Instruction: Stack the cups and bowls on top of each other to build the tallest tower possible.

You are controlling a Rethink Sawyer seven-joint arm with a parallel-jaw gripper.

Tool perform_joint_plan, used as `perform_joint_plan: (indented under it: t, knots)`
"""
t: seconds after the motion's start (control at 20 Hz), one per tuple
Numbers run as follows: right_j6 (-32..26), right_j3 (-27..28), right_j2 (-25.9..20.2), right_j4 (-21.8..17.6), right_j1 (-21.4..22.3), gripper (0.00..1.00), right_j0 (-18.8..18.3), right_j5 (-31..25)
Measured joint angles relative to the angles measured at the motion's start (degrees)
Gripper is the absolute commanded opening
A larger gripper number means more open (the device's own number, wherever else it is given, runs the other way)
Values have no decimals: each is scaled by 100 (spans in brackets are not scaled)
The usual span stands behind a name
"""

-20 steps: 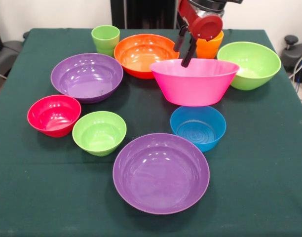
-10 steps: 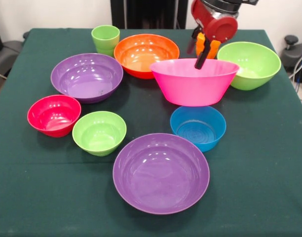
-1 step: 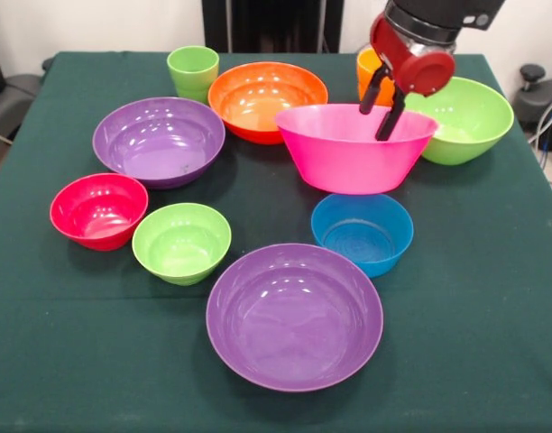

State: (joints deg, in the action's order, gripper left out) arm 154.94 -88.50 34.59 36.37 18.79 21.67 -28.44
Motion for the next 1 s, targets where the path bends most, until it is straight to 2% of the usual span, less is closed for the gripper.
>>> perform_joint_plan:
  t: [0.6,1.0]
  knots:
    - [1,0,-1,94,-192,100,-25,2]
    - [1,1,6,113,-61,100,-16,2]
